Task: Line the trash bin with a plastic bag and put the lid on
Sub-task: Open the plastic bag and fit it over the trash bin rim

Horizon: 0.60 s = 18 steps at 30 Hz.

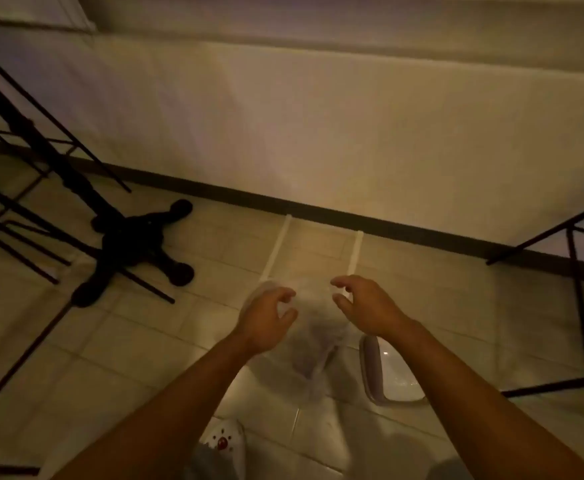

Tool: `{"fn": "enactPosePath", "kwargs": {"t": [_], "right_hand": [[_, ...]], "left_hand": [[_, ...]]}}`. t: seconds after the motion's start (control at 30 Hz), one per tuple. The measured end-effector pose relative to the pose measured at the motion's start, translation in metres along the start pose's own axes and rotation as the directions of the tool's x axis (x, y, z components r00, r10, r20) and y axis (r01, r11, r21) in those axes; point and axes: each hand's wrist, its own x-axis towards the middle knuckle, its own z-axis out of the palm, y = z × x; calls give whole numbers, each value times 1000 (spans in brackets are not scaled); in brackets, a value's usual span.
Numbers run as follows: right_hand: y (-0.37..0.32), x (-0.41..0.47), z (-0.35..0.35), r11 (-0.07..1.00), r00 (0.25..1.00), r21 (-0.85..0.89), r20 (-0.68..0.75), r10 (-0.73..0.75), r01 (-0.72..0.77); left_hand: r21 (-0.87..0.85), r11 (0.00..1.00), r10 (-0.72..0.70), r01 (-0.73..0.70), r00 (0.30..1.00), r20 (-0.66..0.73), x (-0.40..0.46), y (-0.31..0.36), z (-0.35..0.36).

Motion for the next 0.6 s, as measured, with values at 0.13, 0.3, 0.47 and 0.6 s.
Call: {"fn": "enactPosePath", "kwargs": {"t": [0.13,0.3,0.47,0.6], "right_hand": [[40,29,46,999,1000,-26,12,-28,28],[87,39,89,1000,1000,-9,4,-11,11],[103,33,108,999,999,6,-7,-42,42],[101,39,108,994,994,-13,-13,-108,108]], "left_hand": [[48,998,-40,41,999,-26,23,-33,55],[256,966,47,-30,997,-58,17,-62,128],[506,861,14,-44,998,62,4,-68,171],[490,872,24,-11,1000,-19,13,-74,180]]}}
